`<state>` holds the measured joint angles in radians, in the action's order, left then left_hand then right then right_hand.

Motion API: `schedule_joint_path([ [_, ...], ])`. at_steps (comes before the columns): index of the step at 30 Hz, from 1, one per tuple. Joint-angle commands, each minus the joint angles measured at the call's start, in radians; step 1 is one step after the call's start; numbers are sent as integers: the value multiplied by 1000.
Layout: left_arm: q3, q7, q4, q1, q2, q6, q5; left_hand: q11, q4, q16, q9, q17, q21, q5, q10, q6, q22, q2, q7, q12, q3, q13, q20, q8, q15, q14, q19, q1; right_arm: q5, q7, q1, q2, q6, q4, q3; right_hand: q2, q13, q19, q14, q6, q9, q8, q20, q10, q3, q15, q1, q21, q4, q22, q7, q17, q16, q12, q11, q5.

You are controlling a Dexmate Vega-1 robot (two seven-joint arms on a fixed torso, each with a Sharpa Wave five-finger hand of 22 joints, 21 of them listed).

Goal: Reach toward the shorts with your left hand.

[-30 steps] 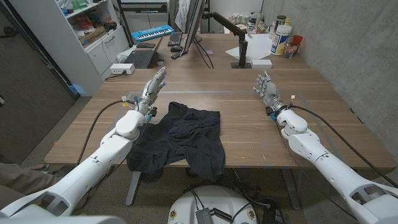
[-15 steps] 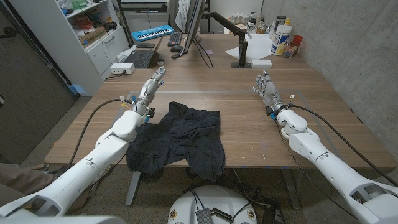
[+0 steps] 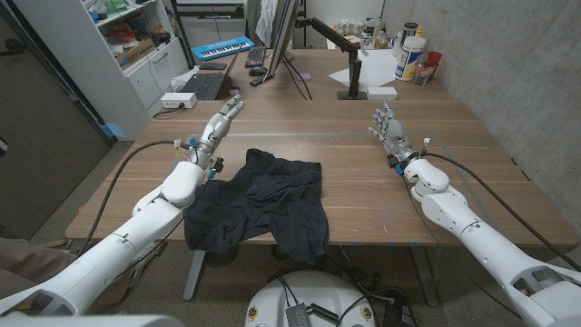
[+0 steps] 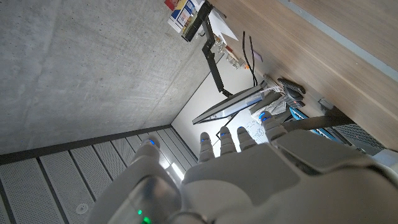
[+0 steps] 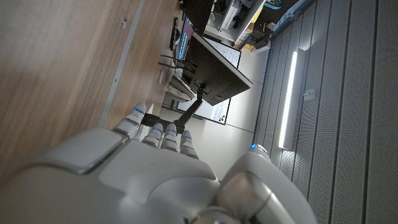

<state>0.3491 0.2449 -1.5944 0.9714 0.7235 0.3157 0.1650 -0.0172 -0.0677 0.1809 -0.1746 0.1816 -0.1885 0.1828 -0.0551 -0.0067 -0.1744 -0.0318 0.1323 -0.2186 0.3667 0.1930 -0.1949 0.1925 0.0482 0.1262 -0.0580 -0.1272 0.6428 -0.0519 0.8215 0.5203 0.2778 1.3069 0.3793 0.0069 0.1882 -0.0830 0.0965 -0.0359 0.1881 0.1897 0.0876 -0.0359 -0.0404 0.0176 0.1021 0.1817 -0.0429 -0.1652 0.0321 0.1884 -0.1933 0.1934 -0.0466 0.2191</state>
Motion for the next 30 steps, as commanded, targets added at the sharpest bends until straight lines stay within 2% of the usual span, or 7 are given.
schedule_joint_path([
  [1, 1, 22, -16, 0, 18, 21, -84, -5, -7, 3, -5, 2, -1, 0, 9, 9, -4, 0, 5, -6, 0, 6, -5, 6, -3, 1, -4, -8, 3, -1, -3, -2, -3, -4, 0, 6, 5, 3, 11, 1, 3, 8, 5, -1, 2, -1, 6, 5, -2, -4, 1, 4, -4, 6, -8, 3],
  [2, 4, 17, -16, -8, 31, 30, -110, -5, -7, 3, -5, 2, -1, 0, 9, 10, -4, 0, 5, -6, 0, 6, -5, 6, -3, 2, -4, -8, 1, -5, -5, -2, 0, -7, 1, 7, 5, 3, 11, 1, 3, 8, 5, -1, 2, -1, 6, 5, -2, -4, 1, 4, -4, 6, -7, 3],
  [5, 3, 16, -15, -8, 30, 31, -113, -6, -8, 4, -5, 2, -1, 0, 11, 14, -4, 2, 5, -6, 0, 6, -4, 7, -3, 1, -4, -7, 1, -5, -6, -2, 1, -7, 1, 7, 5, 3, 11, 1, 3, 8, 5, -1, 2, -1, 6, 5, -2, -4, 1, 4, -4, 6, -6, 3],
  [8, 9, 24, -13, -18, 43, 44, -167, -6, -8, 5, -5, 2, -1, 0, 15, 18, -4, 2, 5, -8, -1, 6, -4, 8, -6, -1, -4, -7, 1, -4, -7, -4, 3, -11, 1, 7, 5, 4, 12, 1, 3, 8, 5, -1, 2, -1, 6, 5, -2, -4, 1, 4, -4, 6, -5, 3],
  [14, 10, 57, -5, -18, 33, 63, -212, -9, -10, 6, -5, 2, -2, -1, 23, 10, -4, 4, 10, -10, -1, 6, -3, 3, -10, -1, -4, -7, 2, -4, -7, -7, 4, -14, 1, 8, 5, 4, 12, 1, 3, 8, 5, -1, 2, -1, 7, 5, -2, -4, 2, 4, -4, 6, -5, 3],
  [30, 40, -5, 27, -67, 71, 136, -293, -14, -15, 10, -5, 2, -7, -1, 36, 29, -4, 9, 9, -14, -3, 6, 1, 7, -17, -9, 6, -6, 18, -9, 0, -9, 5, -15, -7, 9, 5, 4, 12, 2, 3, 8, 5, -1, 2, -1, 7, 5, -1, -4, 3, 4, -4, 6, -5, 3],
])
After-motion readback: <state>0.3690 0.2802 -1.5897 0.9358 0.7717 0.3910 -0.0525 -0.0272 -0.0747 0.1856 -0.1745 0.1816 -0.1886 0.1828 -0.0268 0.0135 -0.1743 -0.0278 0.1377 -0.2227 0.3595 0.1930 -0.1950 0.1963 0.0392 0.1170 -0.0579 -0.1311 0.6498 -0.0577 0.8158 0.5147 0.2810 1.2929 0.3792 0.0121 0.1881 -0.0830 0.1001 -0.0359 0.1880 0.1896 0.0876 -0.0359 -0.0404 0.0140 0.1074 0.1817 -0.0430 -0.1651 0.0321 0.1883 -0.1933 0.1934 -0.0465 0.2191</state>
